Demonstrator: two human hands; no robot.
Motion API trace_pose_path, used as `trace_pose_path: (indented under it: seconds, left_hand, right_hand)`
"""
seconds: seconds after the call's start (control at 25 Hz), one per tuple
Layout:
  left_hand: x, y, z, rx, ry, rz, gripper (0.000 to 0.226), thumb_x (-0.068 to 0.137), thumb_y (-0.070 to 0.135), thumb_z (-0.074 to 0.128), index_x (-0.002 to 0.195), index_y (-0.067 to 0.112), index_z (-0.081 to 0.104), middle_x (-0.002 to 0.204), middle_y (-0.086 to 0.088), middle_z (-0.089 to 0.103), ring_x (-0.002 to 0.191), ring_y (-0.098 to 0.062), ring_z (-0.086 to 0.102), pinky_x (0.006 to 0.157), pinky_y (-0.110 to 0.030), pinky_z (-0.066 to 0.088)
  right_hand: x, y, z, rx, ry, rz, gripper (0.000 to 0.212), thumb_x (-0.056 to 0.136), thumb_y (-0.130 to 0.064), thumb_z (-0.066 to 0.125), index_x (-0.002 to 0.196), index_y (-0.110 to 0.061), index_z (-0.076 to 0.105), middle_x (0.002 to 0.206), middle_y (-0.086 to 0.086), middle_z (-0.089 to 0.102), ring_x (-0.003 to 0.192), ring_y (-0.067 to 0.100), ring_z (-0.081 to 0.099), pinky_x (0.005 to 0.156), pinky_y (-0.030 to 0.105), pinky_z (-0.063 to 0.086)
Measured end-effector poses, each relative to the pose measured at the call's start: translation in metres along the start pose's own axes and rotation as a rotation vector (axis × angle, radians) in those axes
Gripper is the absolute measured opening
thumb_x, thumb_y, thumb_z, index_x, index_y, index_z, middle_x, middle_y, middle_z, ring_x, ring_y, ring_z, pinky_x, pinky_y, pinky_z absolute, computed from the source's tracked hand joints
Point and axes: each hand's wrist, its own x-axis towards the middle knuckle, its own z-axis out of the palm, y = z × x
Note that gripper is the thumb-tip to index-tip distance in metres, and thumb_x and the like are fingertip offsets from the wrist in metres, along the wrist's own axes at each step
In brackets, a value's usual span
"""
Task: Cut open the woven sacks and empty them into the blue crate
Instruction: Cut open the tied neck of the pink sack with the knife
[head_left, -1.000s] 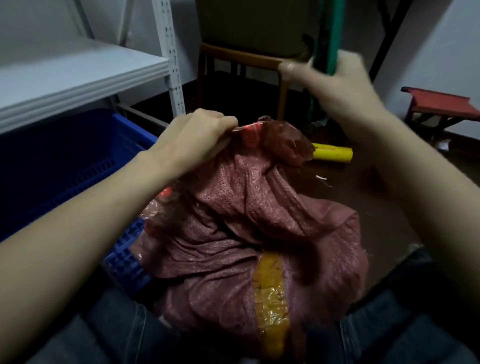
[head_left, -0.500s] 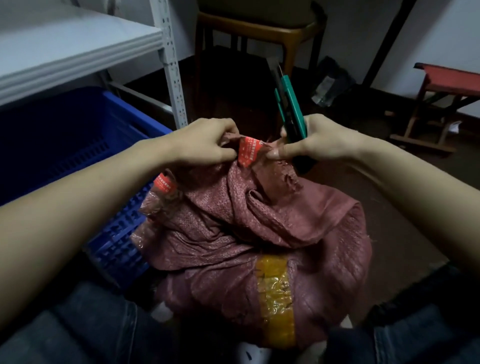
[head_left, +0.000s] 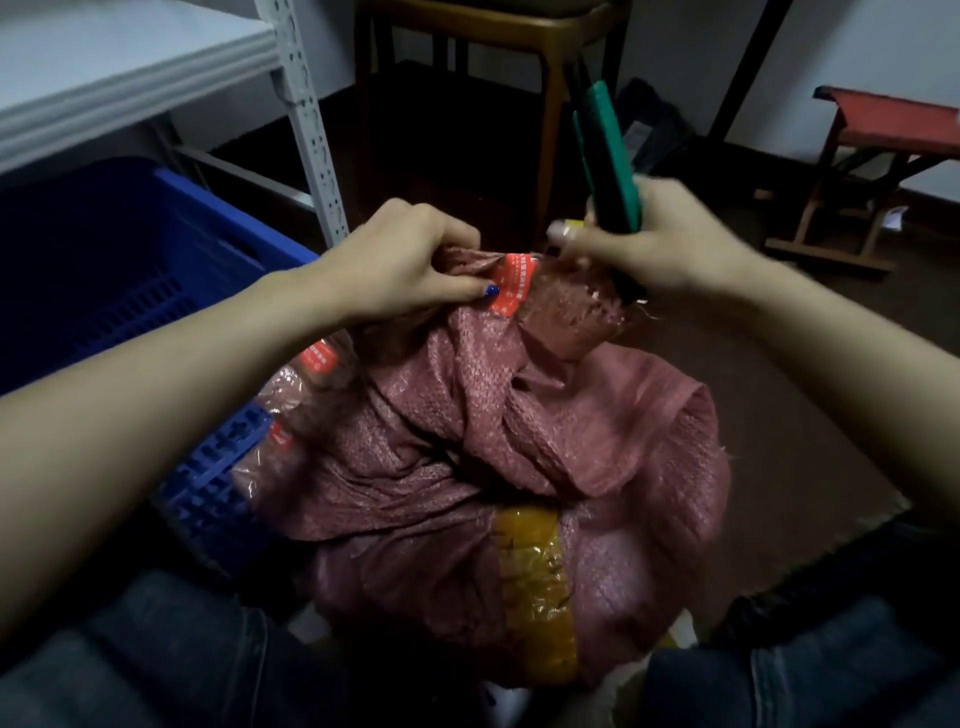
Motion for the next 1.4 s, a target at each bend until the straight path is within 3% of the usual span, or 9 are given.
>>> trace_pose_path:
  seconds: [0.12,0.24,0.36,0.48,0.64,0.84,1.04,1.28,1.4]
  left_hand:
    - [-0.001,-0.002,0.003,0.076,-0.019,-0.026,0.028,0.08,0.042,0.065,0.06,0.031,0.049,0.057,0.007,0.053,0.058,-0.001,0.05,0.062,-0.033,0.046]
    - [-0.004,-0.001,0.002,0.085,-0.018,-0.041,0.03,0.079,0.04,0.067,0.057,0.032,0.048,0.055,0.008,0.053,0.058,0.0,0.05,0.061,-0.031,0.043]
    - [-0.006,0.003,0.0,0.114,0.008,-0.054,0.026,0.079,0.036,0.07,0.061,0.026,0.054,0.056,0.005,0.053,0.057,-0.002,0.049,0.062,-0.028,0.039]
    - [-0.009,0.005,-0.003,0.144,0.007,-0.049,0.017,0.077,0.027,0.071,0.077,0.012,0.066,0.065,-0.005,0.061,0.062,-0.013,0.053,0.062,-0.023,0.033]
    - [-0.016,0.005,-0.007,0.156,0.011,-0.058,0.016,0.075,0.018,0.071,0.088,0.008,0.069,0.071,-0.003,0.061,0.07,-0.014,0.055,0.062,-0.018,0.029]
    - [-0.018,0.003,-0.008,0.17,0.004,-0.063,0.018,0.076,0.019,0.071,0.088,0.006,0.068,0.072,-0.006,0.061,0.07,-0.016,0.054,0.06,-0.02,0.027]
    - [-0.017,0.007,-0.008,0.168,-0.022,-0.061,0.012,0.077,0.021,0.07,0.078,0.014,0.06,0.067,-0.001,0.053,0.065,-0.014,0.047,0.059,-0.019,0.024]
    - [-0.017,0.005,-0.008,0.174,-0.023,-0.068,0.019,0.077,0.022,0.07,0.089,0.009,0.065,0.075,-0.002,0.058,0.072,-0.015,0.052,0.065,-0.022,0.03]
    - [-0.017,0.004,-0.008,0.18,-0.028,-0.067,0.02,0.078,0.022,0.07,0.091,0.008,0.066,0.077,-0.004,0.061,0.075,-0.017,0.055,0.069,-0.024,0.035]
  right_hand:
    - [-0.01,-0.003,-0.023,-0.298,-0.016,-0.131,0.028,0.089,-0.044,0.058,0.074,-0.024,0.046,0.059,-0.008,0.046,0.047,-0.001,0.047,0.045,0.01,0.034]
    - [-0.021,-0.008,-0.04,-0.434,-0.129,-0.204,0.041,0.077,-0.057,0.055,0.08,-0.017,0.055,0.061,-0.003,0.05,0.053,-0.001,0.05,0.049,0.013,0.036]
    - [-0.023,-0.014,-0.045,-0.48,-0.192,-0.239,0.043,0.07,-0.067,0.051,0.069,-0.024,0.055,0.058,0.001,0.05,0.055,0.003,0.05,0.05,0.015,0.036]
    - [-0.024,-0.017,-0.046,-0.517,-0.229,-0.277,0.041,0.071,-0.068,0.048,0.065,-0.028,0.056,0.054,-0.001,0.051,0.057,0.006,0.052,0.05,0.017,0.036]
    - [-0.024,-0.019,-0.045,-0.606,-0.246,-0.339,0.058,0.071,-0.07,0.043,0.083,-0.017,0.064,0.06,0.003,0.055,0.056,0.013,0.053,0.051,0.027,0.036]
    - [-0.023,-0.025,-0.04,-0.629,-0.243,-0.39,0.067,0.073,-0.072,0.038,0.1,-0.016,0.064,0.064,-0.001,0.052,0.058,0.009,0.047,0.053,0.031,0.034]
    - [-0.021,-0.026,-0.034,-0.766,-0.219,-0.389,0.073,0.069,-0.076,0.03,0.099,-0.017,0.062,0.075,0.008,0.059,0.07,0.024,0.051,0.062,0.033,0.036]
    - [-0.018,-0.028,-0.031,-0.902,-0.18,-0.383,0.075,0.07,-0.077,0.025,0.101,-0.02,0.061,0.082,0.01,0.062,0.078,0.027,0.053,0.062,0.034,0.038]
    - [-0.02,-0.033,-0.028,-0.983,-0.154,-0.359,0.071,0.075,-0.071,0.028,0.107,-0.017,0.061,0.075,0.007,0.053,0.075,0.025,0.047,0.059,0.032,0.034]
